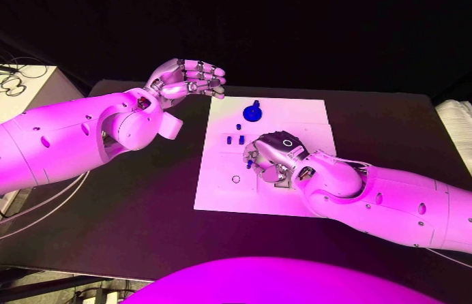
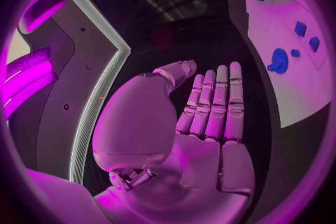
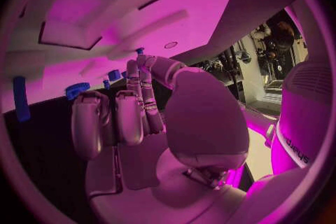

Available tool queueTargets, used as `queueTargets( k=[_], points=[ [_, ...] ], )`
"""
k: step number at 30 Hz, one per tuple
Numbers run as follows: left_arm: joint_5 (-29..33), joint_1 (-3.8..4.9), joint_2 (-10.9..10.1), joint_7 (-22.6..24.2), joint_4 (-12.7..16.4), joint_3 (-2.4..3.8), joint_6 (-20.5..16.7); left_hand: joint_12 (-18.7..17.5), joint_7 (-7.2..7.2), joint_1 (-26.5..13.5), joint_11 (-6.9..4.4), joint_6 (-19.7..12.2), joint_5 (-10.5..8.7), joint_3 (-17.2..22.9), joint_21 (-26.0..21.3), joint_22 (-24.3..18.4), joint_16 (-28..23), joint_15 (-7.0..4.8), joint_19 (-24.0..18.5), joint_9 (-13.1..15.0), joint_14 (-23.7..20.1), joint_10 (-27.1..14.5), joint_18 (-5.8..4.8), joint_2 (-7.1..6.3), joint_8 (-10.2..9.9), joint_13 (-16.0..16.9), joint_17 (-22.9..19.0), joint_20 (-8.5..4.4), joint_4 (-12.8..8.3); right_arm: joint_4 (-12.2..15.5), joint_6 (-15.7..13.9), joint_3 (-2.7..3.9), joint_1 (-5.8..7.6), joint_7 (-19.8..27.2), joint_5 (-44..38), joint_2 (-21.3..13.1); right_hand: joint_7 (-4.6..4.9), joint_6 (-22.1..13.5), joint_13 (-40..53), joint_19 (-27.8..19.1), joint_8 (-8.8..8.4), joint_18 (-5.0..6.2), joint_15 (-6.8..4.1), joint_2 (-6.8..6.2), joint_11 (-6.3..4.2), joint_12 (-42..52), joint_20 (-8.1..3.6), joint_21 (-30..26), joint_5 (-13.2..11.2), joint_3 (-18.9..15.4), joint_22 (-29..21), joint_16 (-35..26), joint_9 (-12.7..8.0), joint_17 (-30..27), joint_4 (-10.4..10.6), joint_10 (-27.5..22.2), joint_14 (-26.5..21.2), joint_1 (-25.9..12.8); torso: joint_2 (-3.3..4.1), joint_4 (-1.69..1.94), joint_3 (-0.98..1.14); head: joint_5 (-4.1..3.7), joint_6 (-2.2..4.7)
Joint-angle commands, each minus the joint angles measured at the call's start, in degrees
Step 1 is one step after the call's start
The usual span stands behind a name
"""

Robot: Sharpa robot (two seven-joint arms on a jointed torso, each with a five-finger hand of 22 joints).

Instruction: Assemble the parts on the task board

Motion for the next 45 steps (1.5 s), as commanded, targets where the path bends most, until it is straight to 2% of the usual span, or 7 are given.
queueTargets(
  k=[1, 15, 20, 25, 30, 39, 45],
  points=[
    [0.06, 0.01, 0.13, 0.24, -0.02, 0.03, 1.10, -0.22, 2.10, 0.10, -0.07, -0.43, 0.10, -0.33, -0.33, -0.17, -0.36, 0.14, 0.31, -0.10, 0.41, -0.32, 0.41, 0.17, 0.18, 0.05, 0.14, -0.01, -0.06, 0.28, 0.42, -0.01, -0.07, -0.12, -0.76, -0.12, -0.06, 0.32, 0.04, 4.23, 0.13, -1.07, -0.44, 0.31, -1.12, 0.16, -0.40, 0.29, 0.32, 0.31, 7.70, -0.16, 0.06, 0.09, 0.13, 1.50, 2.49, -0.05, 0.00, 0.07, 0.00, -0.08, 0.00],
    [0.06, 0.01, 0.16, 0.07, -0.07, 0.03, 1.29, -0.22, 2.11, 0.08, -0.07, -0.45, 0.09, -0.35, -0.36, -0.20, -0.41, 0.15, 0.32, -0.11, 0.41, -0.34, 0.41, 0.16, 0.19, 0.05, 0.15, 0.00, -0.06, 0.10, 0.11, -0.05, -0.08, -0.39, -1.25, -0.25, -0.07, 0.35, 0.03, 4.23, 0.13, -1.07, -0.44, 0.32, -1.13, 0.07, -0.41, 0.27, 0.18, 0.37, 7.69, -0.09, 0.12, 0.16, 0.07, 1.59, 2.51, -0.10, 0.05, 0.03, -0.03, -0.15, 0.00],
    [0.06, 0.01, 0.16, 0.04, -0.04, 0.03, 1.31, -0.22, 2.11, 0.08, -0.07, -0.45, 0.09, -0.35, -0.36, -0.20, -0.41, 0.15, 0.32, -0.11, 0.41, -0.34, 0.41, 0.16, 0.19, 0.05, 0.15, 0.00, -0.06, -0.18, 0.77, -0.08, -0.08, -0.62, -1.45, -0.09, -0.07, 0.35, 0.03, 4.23, 0.13, -1.07, -0.44, 0.32, -1.13, 0.07, -0.41, 0.27, 0.18, 0.37, 7.69, -0.09, 0.12, 0.16, 0.07, 1.59, 2.51, -0.10, 0.03, 0.09, -0.07, -0.20, 0.00],
    [0.06, 0.01, 0.12, -0.04, -0.04, 0.03, 1.59, -0.22, 2.11, 0.08, -0.07, -0.45, 0.09, -0.35, -0.36, -0.20, -0.41, 0.15, 0.32, -0.11, 0.41, -0.34, 0.41, 0.16, 0.19, 0.05, 0.15, 0.00, -0.06, -0.66, 1.59, -0.19, -0.11, -1.02, -2.08, 0.28, -0.07, 0.37, 0.02, 4.22, 0.13, -1.05, -0.44, 0.32, -1.14, -0.01, -0.41, 0.20, 0.01, 0.40, 7.63, -0.09, 0.16, 0.14, 0.03, 1.66, 2.52, -0.16, 0.04, 0.07, -0.01, -0.11, 0.00],
    [0.06, 0.01, 0.09, -0.17, -0.02, 0.03, 1.81, -0.23, 2.12, 0.04, -0.05, -0.48, 0.08, -0.38, -0.45, -0.26, -0.52, 0.16, 0.33, -0.14, 0.41, -0.38, 0.40, 0.16, 0.20, 0.05, 0.18, 0.01, -0.06, -0.82, 1.80, -0.27, -0.15, -1.04, -2.42, 0.52, -0.07, 0.37, 0.02, 4.22, 0.13, -1.05, -0.44, 0.32, -1.14, -0.01, -0.41, 0.20, 0.01, 0.40, 7.63, -0.09, 0.16, 0.14, 0.03, 1.66, 2.52, -0.16, 0.04, 0.11, -0.06, -0.17, 0.00],
    [0.06, 0.01, 0.10, -0.24, -0.03, 0.03, 1.86, -0.23, 2.12, 0.04, -0.05, -0.48, 0.08, -0.38, -0.45, -0.26, -0.52, 0.16, 0.33, -0.14, 0.41, -0.38, 0.40, 0.16, 0.20, 0.05, 0.18, 0.01, -0.06, -0.37, 2.35, -0.39, -0.17, -0.36, -2.27, 0.53, -0.06, 0.36, 0.01, 4.22, 0.11, -1.06, -0.44, 0.34, -1.13, -0.08, -0.41, 0.24, -0.11, 0.43, 7.67, -0.12, 0.18, 0.08, 0.01, 1.67, 2.51, -0.20, -0.02, 0.01, -0.04, -0.12, 0.00],
    [0.06, 0.01, 0.08, -0.30, -0.04, 0.03, 1.82, -0.22, 2.12, -0.04, -0.04, -0.50, 0.04, -0.44, -0.54, -0.32, -0.63, 0.18, 0.34, -0.17, 0.42, -0.41, 0.39, 0.17, 0.23, 0.06, 0.22, 0.03, -0.03, -0.02, 2.63, -0.48, -0.17, 0.30, -1.59, 0.24, 0.29, -0.34, -0.19, 3.89, -0.37, -0.76, -0.21, -0.25, -0.82, -1.04, -0.28, -1.17, -0.62, -0.17, 6.52, -0.77, 0.28, -0.80, 0.11, 1.19, 2.27, -1.22, -0.05, 0.01, -0.07, -0.26, 0.00]
  ],
)
